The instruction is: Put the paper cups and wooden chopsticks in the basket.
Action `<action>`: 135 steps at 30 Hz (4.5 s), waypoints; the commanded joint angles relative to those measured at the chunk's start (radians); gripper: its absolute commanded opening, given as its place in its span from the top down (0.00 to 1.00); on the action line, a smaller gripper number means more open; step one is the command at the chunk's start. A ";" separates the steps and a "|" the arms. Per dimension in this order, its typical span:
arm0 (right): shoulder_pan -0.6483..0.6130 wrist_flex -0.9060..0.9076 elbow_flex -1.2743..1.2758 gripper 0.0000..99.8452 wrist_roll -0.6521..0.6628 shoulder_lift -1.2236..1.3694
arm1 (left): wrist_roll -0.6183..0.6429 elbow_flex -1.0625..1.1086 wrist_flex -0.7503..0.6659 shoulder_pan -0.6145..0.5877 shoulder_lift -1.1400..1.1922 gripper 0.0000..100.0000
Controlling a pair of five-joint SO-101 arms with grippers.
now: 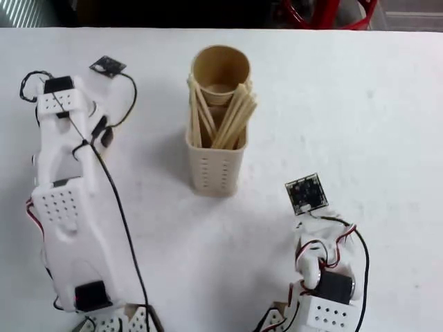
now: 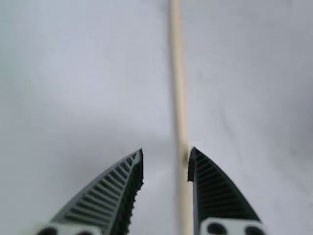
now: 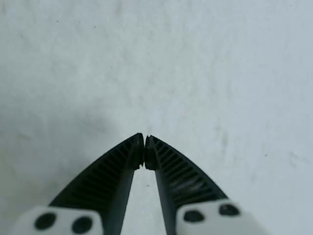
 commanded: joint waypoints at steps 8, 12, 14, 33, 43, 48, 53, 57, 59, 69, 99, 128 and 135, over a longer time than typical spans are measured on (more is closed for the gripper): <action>-0.004 -0.001 0.009 0.98 0.000 -0.007 | -0.006 -0.092 0.021 0.002 0.104 0.98; -0.004 -0.001 0.009 0.98 0.000 -0.007 | -0.057 -0.092 0.107 0.002 0.104 0.98; -0.004 -0.001 0.009 0.98 0.000 -0.007 | -0.083 -0.095 0.155 0.002 0.099 0.98; -0.004 -0.001 0.009 0.98 0.000 -0.007 | 0.301 -0.063 0.316 0.280 -0.811 0.98; -0.004 -0.001 0.009 0.98 0.000 -0.007 | 0.516 0.328 -0.180 0.753 -1.253 0.98; -0.004 -0.001 0.009 0.98 0.000 -0.007 | 0.497 0.694 -0.609 0.794 -1.305 0.97; -0.004 -0.001 0.009 0.98 0.000 -0.007 | 0.405 0.927 -0.896 0.831 -1.334 0.97; -0.004 -0.001 0.009 0.98 0.000 -0.007 | 0.405 0.948 -0.899 0.822 -1.339 0.97; -0.004 -0.001 0.009 0.98 0.000 -0.007 | 0.405 0.957 -0.861 0.814 -1.339 0.97; -0.004 -0.001 0.009 0.98 0.000 -0.007 | 0.405 0.982 -0.806 0.812 -1.353 0.97; -0.004 -0.001 0.009 0.98 0.000 -0.007 | 0.397 1.668 -0.671 -0.122 -1.899 0.96; -0.004 -0.001 0.009 0.98 0.000 -0.007 | 0.397 2.398 -0.566 -0.096 -2.678 0.95; -0.004 -0.001 0.009 0.98 0.000 -0.007 | 0.402 2.398 -0.566 -0.096 -2.678 0.95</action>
